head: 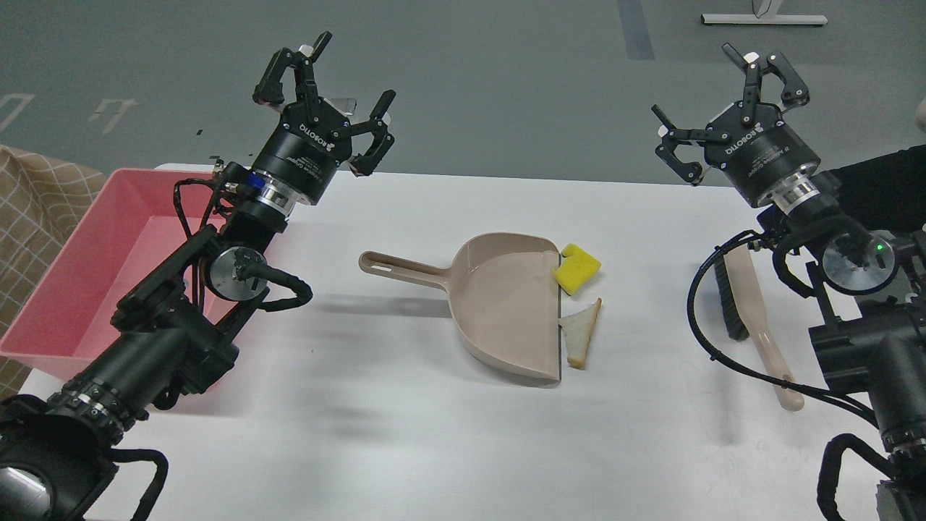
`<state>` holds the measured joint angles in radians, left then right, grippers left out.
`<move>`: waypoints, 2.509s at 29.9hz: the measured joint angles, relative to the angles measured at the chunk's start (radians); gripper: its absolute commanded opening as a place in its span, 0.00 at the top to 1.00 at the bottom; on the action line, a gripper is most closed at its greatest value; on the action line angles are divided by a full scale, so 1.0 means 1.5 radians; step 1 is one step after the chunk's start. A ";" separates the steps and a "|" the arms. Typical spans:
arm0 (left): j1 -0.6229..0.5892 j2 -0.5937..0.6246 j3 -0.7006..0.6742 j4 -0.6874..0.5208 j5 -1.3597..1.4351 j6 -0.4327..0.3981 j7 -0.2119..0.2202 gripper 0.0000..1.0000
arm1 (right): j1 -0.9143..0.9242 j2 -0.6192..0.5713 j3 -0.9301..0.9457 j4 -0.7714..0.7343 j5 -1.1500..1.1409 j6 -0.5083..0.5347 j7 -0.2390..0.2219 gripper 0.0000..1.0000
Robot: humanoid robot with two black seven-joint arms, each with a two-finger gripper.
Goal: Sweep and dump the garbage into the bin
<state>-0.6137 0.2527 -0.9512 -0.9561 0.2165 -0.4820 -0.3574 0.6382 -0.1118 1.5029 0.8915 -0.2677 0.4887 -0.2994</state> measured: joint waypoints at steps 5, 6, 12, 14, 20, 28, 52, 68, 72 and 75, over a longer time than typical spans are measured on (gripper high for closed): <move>-0.001 -0.003 -0.003 -0.004 -0.010 0.000 0.000 0.02 | -0.001 0.013 -0.001 0.000 0.000 0.000 0.001 0.00; -0.001 -0.004 -0.004 -0.005 -0.011 0.000 0.000 0.02 | -0.002 0.015 -0.001 0.000 0.000 0.000 0.001 0.00; -0.002 -0.005 -0.004 -0.006 -0.012 0.003 0.001 0.02 | -0.005 0.018 -0.001 0.000 0.001 0.000 0.001 0.00; -0.002 -0.005 -0.004 -0.004 -0.012 0.004 0.000 0.02 | -0.005 0.018 -0.001 0.001 0.001 0.000 0.001 0.00; -0.001 -0.008 -0.006 -0.004 -0.014 0.002 -0.001 0.02 | -0.005 0.018 -0.001 0.001 0.002 0.000 0.001 0.00; -0.006 -0.008 -0.004 -0.001 -0.012 0.010 0.002 0.02 | -0.005 0.017 -0.001 0.002 0.002 0.000 0.001 0.00; -0.009 -0.008 -0.006 0.002 -0.002 0.002 -0.004 0.02 | -0.007 0.017 -0.001 0.003 0.002 0.000 0.001 0.00; -0.009 -0.009 0.004 -0.002 -0.001 -0.002 -0.081 0.02 | -0.007 0.016 -0.001 0.001 0.002 0.000 0.001 0.00; -0.009 -0.010 0.009 -0.004 0.001 -0.004 -0.067 0.02 | -0.007 0.015 -0.001 0.001 0.002 0.000 0.001 0.00; -0.014 -0.010 0.011 -0.005 0.003 0.005 -0.054 0.02 | -0.007 0.015 -0.001 0.001 0.002 0.000 0.001 0.00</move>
<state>-0.6349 0.2378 -0.9350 -0.9641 0.2214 -0.4739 -0.4384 0.6281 -0.0891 1.5019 0.8927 -0.2654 0.4887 -0.2976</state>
